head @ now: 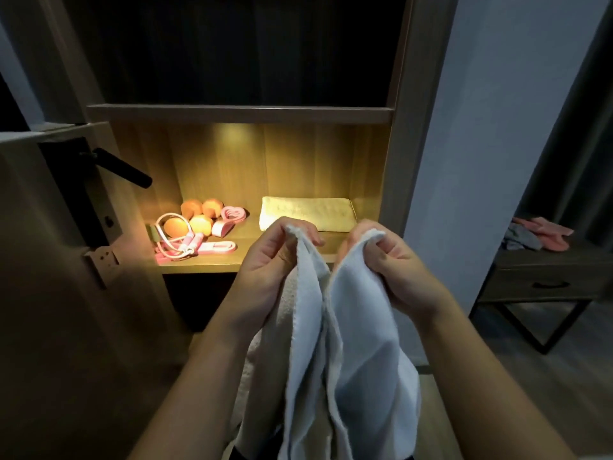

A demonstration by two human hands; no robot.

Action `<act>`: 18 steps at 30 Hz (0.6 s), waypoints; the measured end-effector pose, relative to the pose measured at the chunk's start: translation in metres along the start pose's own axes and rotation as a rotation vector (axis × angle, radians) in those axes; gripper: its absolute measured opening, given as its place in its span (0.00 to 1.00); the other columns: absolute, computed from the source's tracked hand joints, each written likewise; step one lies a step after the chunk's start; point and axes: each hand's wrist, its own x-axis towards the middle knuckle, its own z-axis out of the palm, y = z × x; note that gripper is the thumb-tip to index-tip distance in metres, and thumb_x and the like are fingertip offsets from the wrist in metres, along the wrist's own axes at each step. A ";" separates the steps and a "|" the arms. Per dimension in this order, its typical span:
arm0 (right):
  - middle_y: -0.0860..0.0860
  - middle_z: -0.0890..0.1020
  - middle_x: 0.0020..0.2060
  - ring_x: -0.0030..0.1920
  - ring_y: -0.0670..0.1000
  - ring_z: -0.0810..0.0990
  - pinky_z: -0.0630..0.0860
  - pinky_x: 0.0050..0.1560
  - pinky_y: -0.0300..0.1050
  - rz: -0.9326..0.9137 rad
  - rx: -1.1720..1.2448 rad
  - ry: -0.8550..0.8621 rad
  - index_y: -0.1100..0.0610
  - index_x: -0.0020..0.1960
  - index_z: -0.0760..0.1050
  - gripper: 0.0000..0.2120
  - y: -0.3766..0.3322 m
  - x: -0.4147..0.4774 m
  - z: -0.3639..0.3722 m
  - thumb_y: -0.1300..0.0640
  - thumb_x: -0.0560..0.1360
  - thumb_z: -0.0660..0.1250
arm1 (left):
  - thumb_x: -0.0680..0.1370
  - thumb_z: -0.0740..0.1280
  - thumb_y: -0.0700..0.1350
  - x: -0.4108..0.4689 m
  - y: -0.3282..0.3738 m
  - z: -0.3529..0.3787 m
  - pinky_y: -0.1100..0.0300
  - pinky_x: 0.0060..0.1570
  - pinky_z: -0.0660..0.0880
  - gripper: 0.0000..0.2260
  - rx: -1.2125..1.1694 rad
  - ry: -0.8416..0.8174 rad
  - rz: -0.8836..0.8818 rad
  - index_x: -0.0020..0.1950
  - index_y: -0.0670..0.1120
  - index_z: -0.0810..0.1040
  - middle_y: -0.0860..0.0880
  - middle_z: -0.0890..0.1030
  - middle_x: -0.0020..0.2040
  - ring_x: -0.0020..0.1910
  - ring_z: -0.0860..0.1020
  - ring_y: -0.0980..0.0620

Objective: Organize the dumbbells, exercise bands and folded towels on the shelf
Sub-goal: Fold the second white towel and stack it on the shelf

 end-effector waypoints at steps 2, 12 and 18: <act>0.49 0.80 0.38 0.37 0.47 0.78 0.76 0.40 0.40 0.044 0.120 -0.090 0.49 0.45 0.78 0.14 0.005 -0.004 0.003 0.39 0.72 0.70 | 0.80 0.60 0.44 -0.004 -0.004 0.000 0.66 0.39 0.74 0.10 -0.035 -0.039 -0.025 0.46 0.51 0.79 0.50 0.77 0.46 0.39 0.75 0.55; 0.53 0.77 0.41 0.42 0.53 0.76 0.75 0.45 0.45 0.062 0.200 0.213 0.50 0.41 0.78 0.15 0.066 -0.016 0.024 0.42 0.64 0.78 | 0.72 0.73 0.49 -0.025 -0.058 0.004 0.62 0.46 0.76 0.03 0.103 0.110 0.025 0.44 0.53 0.81 0.54 0.80 0.42 0.43 0.78 0.56; 0.52 0.80 0.46 0.46 0.52 0.80 0.78 0.49 0.44 0.113 0.281 0.270 0.53 0.41 0.78 0.04 0.097 -0.035 0.029 0.57 0.72 0.73 | 0.67 0.76 0.57 -0.041 -0.087 0.007 0.61 0.45 0.76 0.12 0.104 0.193 -0.052 0.45 0.57 0.78 0.55 0.77 0.44 0.44 0.77 0.53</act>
